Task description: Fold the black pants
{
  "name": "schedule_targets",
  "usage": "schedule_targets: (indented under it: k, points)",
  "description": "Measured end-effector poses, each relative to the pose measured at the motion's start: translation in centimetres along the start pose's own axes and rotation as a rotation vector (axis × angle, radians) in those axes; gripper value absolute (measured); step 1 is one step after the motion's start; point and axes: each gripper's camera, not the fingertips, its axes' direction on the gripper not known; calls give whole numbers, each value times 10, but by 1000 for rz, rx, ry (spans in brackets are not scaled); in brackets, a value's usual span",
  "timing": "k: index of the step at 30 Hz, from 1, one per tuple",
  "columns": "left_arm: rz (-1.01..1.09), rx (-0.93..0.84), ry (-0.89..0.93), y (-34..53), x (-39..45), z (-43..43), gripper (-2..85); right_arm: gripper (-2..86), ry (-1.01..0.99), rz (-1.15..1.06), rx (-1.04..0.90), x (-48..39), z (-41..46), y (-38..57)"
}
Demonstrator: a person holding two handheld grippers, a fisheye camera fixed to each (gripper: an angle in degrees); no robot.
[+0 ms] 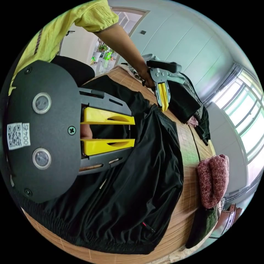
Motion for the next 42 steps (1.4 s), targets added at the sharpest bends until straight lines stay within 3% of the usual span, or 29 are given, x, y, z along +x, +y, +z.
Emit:
schedule_targets:
  k: [7, 15, 30, 38, 42]
  points:
    - [14, -4, 160, -21, -12, 22, 74, 86, -270, 73, -2, 47, 8, 10]
    - [-57, -54, 187, -45, -21, 40, 36, 78, -299, 71, -10, 62, 5, -1]
    - [-389, -3, 77, -182, -125, 23, 9, 58, -379, 120, 30, 91, -16, -18]
    - [-474, -188, -173, -255, -116, 88, 14, 51, -390, 119, 24, 98, -29, -27]
    - [-527, -194, -189, -253, -120, 91, 14, 50, -385, 117, 16, 101, -37, -33]
